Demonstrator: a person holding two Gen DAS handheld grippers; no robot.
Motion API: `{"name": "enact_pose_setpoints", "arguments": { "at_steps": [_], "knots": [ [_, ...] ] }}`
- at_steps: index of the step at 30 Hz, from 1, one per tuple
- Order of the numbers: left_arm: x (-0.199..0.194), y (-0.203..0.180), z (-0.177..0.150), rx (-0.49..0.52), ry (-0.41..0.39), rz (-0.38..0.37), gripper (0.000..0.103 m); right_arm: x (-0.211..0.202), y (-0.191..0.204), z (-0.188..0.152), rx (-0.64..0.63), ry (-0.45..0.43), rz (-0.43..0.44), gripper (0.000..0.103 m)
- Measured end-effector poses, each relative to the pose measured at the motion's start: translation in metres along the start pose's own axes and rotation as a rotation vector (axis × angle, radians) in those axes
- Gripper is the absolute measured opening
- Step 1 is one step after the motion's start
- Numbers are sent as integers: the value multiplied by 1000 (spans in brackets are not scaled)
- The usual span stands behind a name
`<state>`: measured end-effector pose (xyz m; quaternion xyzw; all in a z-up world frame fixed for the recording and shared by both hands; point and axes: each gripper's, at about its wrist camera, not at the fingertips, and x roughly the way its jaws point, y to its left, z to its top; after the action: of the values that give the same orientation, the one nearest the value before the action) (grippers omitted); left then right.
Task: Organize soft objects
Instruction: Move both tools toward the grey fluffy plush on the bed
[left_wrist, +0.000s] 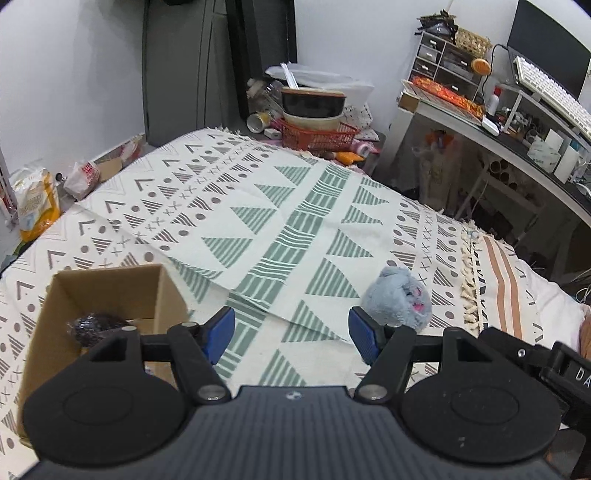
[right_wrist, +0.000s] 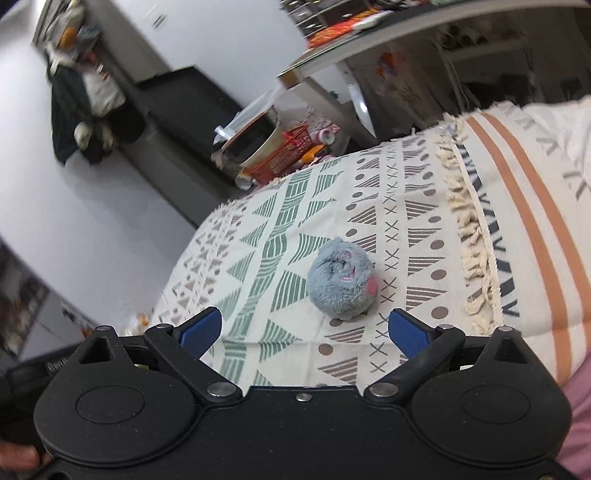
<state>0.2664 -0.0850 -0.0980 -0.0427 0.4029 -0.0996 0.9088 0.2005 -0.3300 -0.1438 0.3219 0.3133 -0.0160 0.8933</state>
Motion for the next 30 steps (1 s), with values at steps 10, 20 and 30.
{"name": "enact_pose_setpoints", "arguments": {
  "at_steps": [10,20,30],
  "knots": [
    [33,-24,-2,9,28,-20,66,21,-22,-1,124,-3,-15,94],
    [70,-39,3,-42,50,-84,62,61,-38,-1,212,28,-18,75],
    [116,-51,8,-81,102,-103,55,100,-48,1,260,13,-42,57]
  ]
}}
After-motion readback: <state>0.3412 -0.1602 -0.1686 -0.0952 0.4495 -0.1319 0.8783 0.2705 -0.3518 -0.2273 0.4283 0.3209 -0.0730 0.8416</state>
